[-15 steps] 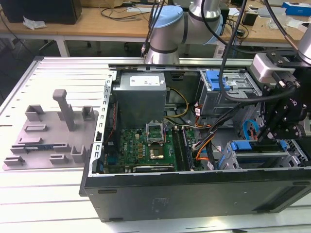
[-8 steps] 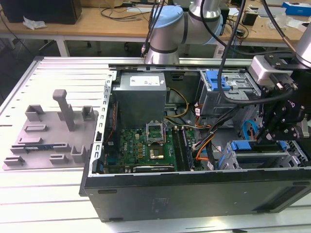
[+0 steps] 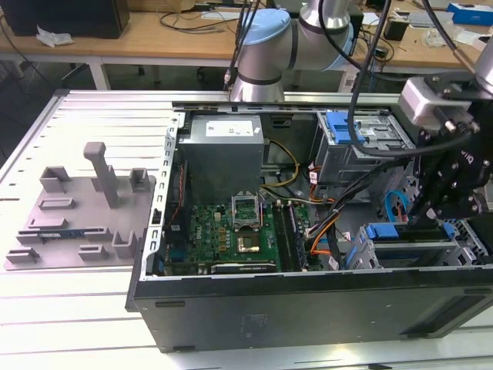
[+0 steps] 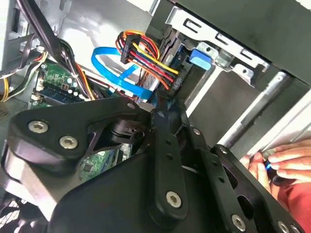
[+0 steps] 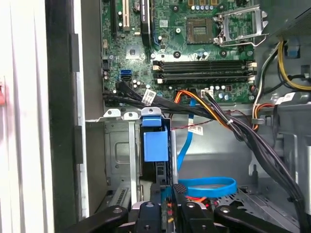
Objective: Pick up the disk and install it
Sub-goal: 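Insert the second disk wire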
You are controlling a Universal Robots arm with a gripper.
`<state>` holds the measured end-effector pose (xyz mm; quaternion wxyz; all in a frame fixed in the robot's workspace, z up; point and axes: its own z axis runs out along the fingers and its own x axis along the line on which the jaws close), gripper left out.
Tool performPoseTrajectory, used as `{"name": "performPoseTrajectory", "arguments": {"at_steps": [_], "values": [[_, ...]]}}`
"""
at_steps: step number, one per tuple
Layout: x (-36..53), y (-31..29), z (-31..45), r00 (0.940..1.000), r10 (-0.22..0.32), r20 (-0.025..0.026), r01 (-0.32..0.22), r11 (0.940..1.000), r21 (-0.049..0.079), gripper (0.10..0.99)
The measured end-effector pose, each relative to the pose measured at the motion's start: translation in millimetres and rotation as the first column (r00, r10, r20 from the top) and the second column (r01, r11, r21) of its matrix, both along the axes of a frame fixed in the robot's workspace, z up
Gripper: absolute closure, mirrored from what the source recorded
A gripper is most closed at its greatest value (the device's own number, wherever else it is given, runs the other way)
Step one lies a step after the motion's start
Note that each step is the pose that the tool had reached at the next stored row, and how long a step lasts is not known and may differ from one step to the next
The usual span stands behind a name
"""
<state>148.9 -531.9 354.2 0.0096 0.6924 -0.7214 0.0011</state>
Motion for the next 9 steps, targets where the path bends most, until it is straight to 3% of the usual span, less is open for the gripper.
{"name": "performPoseTrajectory", "arguments": {"at_steps": [4, 9], "values": [[0.0, 6.8, 18.3, 1.0, 0.0, 0.0025, 0.0, 1.0, -0.004, 0.847], [-0.9, 17.7, 25.7, 1.0, 0.0, 0.0078, 0.0, 1.0, -0.009, 0.859]]}}
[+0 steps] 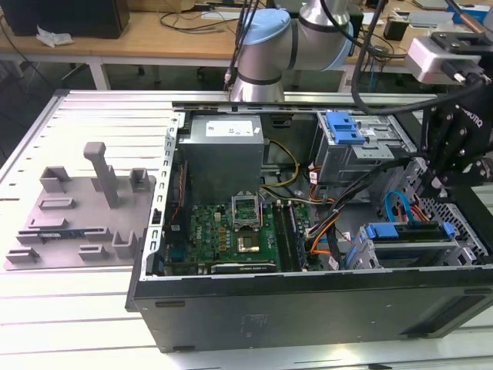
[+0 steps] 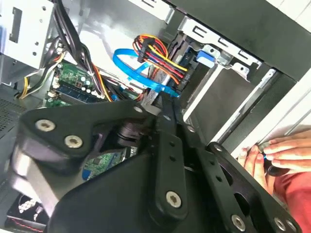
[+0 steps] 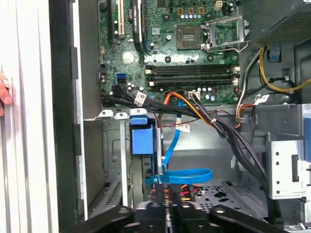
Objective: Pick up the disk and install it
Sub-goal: 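Insert the second disk wire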
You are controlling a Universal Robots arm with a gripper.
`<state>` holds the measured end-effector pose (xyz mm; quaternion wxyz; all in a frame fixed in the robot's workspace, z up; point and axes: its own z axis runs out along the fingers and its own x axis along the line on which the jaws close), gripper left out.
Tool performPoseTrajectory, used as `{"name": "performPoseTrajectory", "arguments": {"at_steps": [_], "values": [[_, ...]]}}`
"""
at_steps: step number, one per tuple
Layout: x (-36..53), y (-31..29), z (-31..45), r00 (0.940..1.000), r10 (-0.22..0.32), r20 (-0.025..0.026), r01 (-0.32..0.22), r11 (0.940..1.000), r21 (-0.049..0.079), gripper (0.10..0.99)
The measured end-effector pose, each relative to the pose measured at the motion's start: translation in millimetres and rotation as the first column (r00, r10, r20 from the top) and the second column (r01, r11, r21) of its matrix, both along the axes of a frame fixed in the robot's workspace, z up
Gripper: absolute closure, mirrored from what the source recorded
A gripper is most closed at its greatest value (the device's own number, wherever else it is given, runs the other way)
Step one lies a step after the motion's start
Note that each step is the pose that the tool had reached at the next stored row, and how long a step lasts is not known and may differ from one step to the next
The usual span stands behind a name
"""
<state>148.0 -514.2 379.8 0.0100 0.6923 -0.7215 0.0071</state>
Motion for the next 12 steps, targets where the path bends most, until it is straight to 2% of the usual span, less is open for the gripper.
{"name": "performPoseTrajectory", "arguments": {"at_steps": [1, 2, 12], "values": [[-0.5, 2.5, 0.2, 1.0, 0.0, 0.0007, 0.0, 1.0, -0.002, 0.98], [-0.8, 4.0, 0.2, 1.0, 0.0, 0.001, 0.0, 1.0, -0.005, 0.98], [-0.8, 5.7, 0.2, 1.0, 0.0, 0.0009, 0.0, 1.0, -0.005, 0.98]]}}
